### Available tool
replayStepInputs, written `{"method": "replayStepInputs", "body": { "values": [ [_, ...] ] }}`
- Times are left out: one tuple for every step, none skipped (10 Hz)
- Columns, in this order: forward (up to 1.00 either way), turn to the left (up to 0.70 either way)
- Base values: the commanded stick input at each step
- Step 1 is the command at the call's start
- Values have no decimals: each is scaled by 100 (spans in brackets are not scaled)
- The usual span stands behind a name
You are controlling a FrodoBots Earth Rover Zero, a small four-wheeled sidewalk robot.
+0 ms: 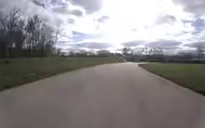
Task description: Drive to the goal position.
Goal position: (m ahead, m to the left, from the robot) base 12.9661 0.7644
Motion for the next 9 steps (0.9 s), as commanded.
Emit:
{"method": "replayStepInputs", "body": {
  "values": [
    [98, -39],
    [98, -39],
    [98, -32],
    [98, 0],
    [98, 0],
    [98, 0],
    [98, 0],
    [98, 0],
    [98, 0]
  ]
}}
